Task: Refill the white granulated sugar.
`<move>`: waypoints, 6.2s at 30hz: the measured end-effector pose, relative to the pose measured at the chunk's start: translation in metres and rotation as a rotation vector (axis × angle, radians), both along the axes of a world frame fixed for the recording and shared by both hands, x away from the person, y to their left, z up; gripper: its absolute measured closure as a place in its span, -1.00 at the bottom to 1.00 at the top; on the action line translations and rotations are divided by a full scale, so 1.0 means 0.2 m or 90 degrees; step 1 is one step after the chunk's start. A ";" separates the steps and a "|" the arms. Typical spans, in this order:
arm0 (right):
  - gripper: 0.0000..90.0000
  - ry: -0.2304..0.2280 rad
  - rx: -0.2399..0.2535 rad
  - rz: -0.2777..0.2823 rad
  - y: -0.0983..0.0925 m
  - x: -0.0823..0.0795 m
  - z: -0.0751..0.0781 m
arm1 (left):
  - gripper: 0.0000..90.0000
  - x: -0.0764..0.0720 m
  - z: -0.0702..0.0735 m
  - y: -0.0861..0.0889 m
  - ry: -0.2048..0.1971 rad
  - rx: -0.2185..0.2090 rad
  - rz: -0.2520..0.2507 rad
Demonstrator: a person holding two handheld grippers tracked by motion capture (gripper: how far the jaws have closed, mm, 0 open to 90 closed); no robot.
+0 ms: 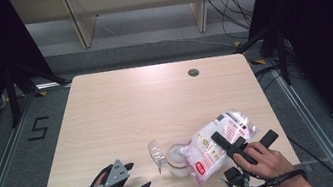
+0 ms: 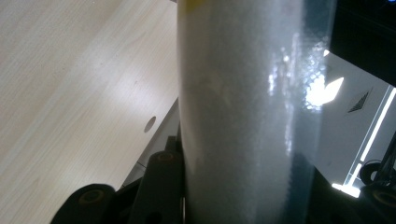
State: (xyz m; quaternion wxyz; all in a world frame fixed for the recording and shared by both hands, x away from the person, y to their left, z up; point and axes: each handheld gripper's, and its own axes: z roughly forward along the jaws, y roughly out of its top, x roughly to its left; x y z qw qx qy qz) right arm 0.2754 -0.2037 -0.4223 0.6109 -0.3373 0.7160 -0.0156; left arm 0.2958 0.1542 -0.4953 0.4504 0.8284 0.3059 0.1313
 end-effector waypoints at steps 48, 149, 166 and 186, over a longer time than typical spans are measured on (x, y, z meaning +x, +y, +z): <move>0.62 0.000 0.004 0.028 0.00 0.01 0.00 | -0.66 0.00 0.01 0.01 0.005 0.011 -0.005; 0.70 0.086 0.082 0.016 -0.05 0.03 -0.01 | -0.66 0.00 0.01 0.01 0.006 0.012 -0.005; 0.71 0.153 0.196 0.025 -0.13 0.08 0.00 | -0.66 0.01 0.01 0.01 -0.013 0.010 -0.011; 0.72 0.288 0.385 0.029 -0.19 0.17 -0.07 | -0.66 0.00 0.01 0.01 -0.005 -0.003 0.002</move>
